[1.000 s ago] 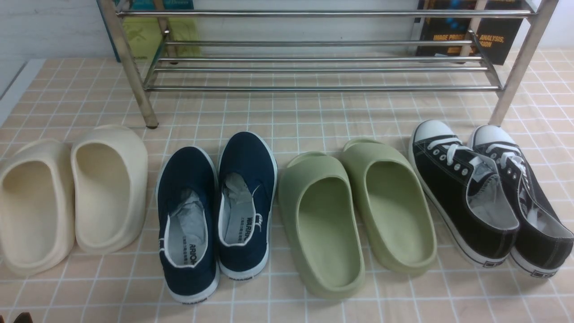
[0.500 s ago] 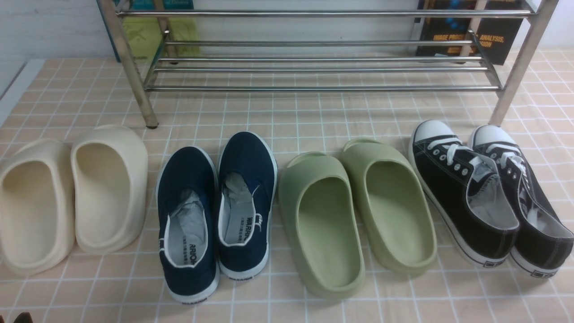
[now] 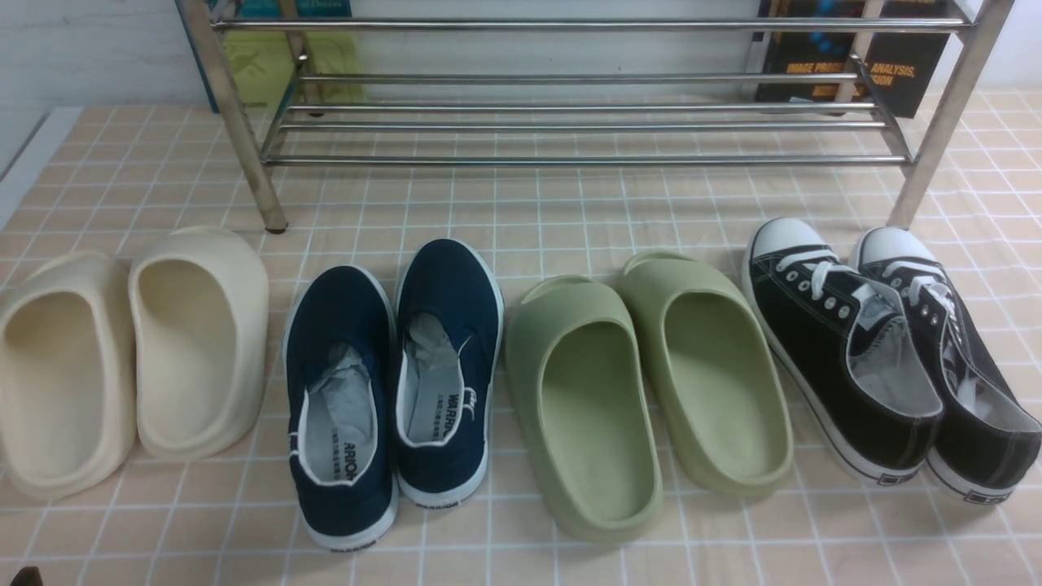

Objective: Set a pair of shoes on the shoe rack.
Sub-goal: Use the left arm to grab the shoe closest to it

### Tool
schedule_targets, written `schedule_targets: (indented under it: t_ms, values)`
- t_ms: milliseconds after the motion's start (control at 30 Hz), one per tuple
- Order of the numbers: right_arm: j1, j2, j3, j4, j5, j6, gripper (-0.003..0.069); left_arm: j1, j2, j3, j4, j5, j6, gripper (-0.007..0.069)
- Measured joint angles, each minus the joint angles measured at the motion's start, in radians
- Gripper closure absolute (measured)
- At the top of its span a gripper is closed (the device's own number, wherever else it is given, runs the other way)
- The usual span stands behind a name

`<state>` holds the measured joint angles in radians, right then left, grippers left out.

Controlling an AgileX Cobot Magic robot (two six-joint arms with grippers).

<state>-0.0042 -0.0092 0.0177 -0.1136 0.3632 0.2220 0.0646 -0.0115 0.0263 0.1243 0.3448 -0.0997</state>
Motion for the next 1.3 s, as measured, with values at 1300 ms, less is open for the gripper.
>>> schedule_targets:
  t_ms: [1300]
  values:
    - [0.000, 0.000, 0.000, 0.000, 0.000, 0.000, 0.0420, -0.006, 0.706, -0.968, -0.048, 0.844, -0.011, 0.0622]
